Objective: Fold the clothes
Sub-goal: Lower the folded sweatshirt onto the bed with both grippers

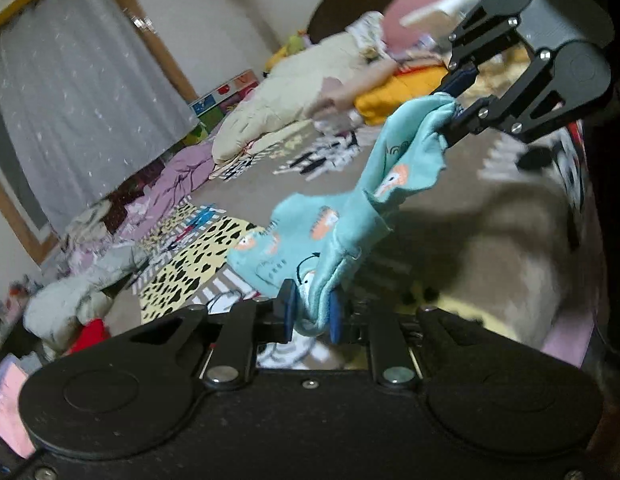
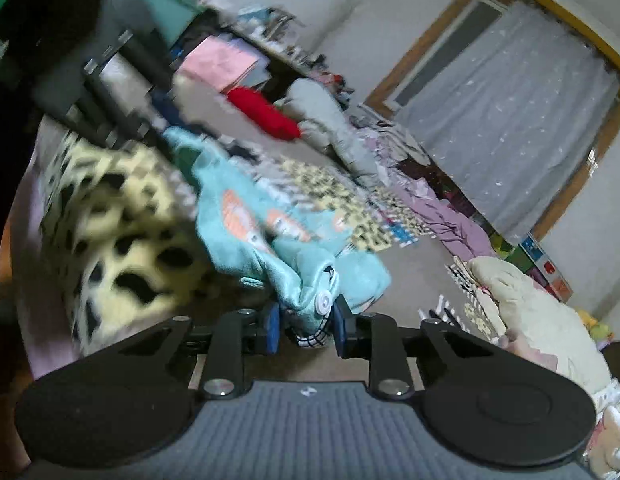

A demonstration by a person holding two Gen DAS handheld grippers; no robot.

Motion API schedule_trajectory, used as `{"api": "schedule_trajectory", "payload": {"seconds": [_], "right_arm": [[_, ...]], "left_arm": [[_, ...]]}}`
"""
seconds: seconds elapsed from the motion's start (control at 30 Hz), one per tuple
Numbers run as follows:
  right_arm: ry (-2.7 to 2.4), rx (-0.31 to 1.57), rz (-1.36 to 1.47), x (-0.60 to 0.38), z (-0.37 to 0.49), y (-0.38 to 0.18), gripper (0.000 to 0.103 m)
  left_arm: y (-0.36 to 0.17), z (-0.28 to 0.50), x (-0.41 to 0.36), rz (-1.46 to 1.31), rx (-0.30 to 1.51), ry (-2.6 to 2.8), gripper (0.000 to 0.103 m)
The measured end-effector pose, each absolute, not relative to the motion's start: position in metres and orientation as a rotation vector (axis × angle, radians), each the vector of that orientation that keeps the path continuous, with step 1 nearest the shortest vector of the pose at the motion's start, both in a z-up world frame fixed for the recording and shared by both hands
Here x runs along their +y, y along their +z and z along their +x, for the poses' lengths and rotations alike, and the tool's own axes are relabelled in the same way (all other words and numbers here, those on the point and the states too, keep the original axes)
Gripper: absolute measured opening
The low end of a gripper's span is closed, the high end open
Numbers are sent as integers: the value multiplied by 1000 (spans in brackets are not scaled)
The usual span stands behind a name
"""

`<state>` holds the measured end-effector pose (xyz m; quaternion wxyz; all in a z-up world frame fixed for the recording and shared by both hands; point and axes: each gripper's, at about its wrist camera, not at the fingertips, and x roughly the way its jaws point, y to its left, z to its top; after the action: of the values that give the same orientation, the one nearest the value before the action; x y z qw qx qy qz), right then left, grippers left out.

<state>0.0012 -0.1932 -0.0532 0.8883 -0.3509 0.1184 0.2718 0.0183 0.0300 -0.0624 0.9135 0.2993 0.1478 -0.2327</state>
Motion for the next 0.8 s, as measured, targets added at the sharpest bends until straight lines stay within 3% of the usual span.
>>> {"api": "schedule_trajectory", "payload": {"seconds": [0.37,0.53,0.8], "right_arm": [[603,271,-500,-203,113,13,29],[605,323,-260,-224,173,7,29],[603,438,82,-256,265,-48,30]], "left_arm": [[-10,138,55,258,374,-498,16],[-12,196,59,105,390,-506,16],[-50,281,69,-145,487,-510,16]]}}
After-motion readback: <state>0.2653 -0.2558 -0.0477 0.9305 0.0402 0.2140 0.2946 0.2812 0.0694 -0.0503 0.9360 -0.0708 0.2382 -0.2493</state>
